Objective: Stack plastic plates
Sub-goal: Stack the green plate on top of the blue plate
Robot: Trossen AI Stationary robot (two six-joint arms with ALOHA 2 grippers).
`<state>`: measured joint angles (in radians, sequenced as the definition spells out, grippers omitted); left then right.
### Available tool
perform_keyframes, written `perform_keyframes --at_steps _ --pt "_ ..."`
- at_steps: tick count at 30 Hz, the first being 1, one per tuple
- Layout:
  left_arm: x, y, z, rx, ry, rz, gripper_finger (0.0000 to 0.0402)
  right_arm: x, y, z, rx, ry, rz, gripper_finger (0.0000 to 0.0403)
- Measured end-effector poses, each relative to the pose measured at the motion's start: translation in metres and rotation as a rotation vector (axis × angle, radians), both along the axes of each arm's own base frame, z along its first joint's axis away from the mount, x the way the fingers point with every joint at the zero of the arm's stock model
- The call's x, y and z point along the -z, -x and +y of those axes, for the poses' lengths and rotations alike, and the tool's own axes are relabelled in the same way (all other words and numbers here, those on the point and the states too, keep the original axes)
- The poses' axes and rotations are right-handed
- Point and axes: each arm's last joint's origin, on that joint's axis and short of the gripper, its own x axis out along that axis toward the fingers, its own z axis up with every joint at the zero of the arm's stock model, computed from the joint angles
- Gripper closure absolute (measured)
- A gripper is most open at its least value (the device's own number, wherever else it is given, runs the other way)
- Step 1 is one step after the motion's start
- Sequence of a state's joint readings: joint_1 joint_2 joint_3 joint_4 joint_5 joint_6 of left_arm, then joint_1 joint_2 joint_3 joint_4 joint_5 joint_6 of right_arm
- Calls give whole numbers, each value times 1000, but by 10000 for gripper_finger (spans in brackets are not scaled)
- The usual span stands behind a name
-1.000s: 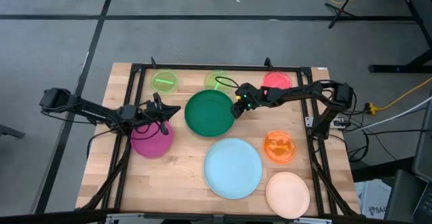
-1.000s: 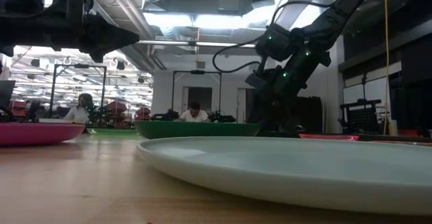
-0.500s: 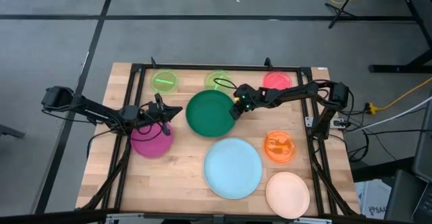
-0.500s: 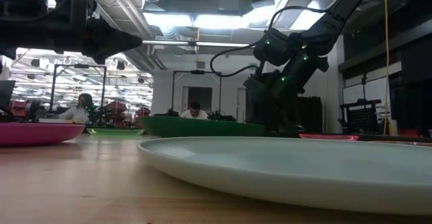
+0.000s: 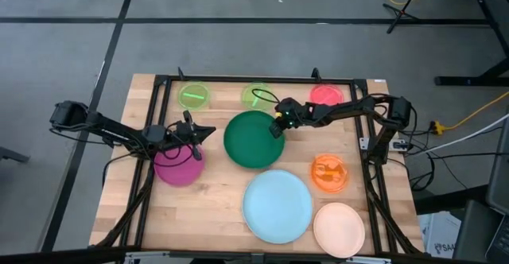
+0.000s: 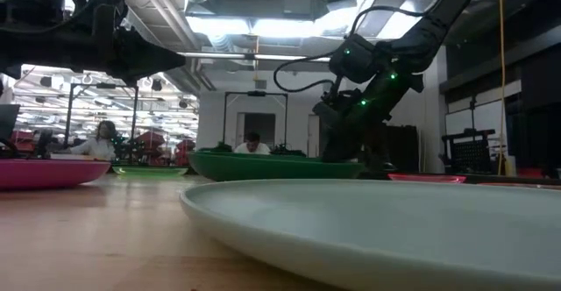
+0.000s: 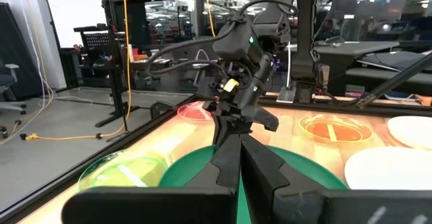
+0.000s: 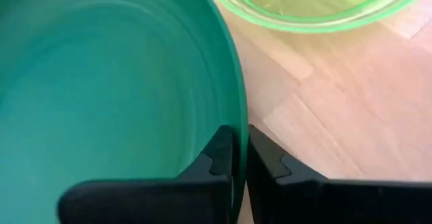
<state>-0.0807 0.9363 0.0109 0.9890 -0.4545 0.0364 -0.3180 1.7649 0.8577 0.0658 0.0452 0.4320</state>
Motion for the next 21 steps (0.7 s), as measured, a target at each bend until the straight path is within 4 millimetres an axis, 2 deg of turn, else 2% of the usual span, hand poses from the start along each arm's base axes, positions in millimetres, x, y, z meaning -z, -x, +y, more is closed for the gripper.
perform_keyframes --at_steps 5,15,21 --pt "0 0 0 0 0 0 395 -8 -1 -2 -18 33 -45 397" --pt "0 0 -1 28 -1 2 395 -46 6 2 -83 66 -158 401" --pt "1 0 -1 28 -1 7 395 -69 17 8 -127 36 -185 402"
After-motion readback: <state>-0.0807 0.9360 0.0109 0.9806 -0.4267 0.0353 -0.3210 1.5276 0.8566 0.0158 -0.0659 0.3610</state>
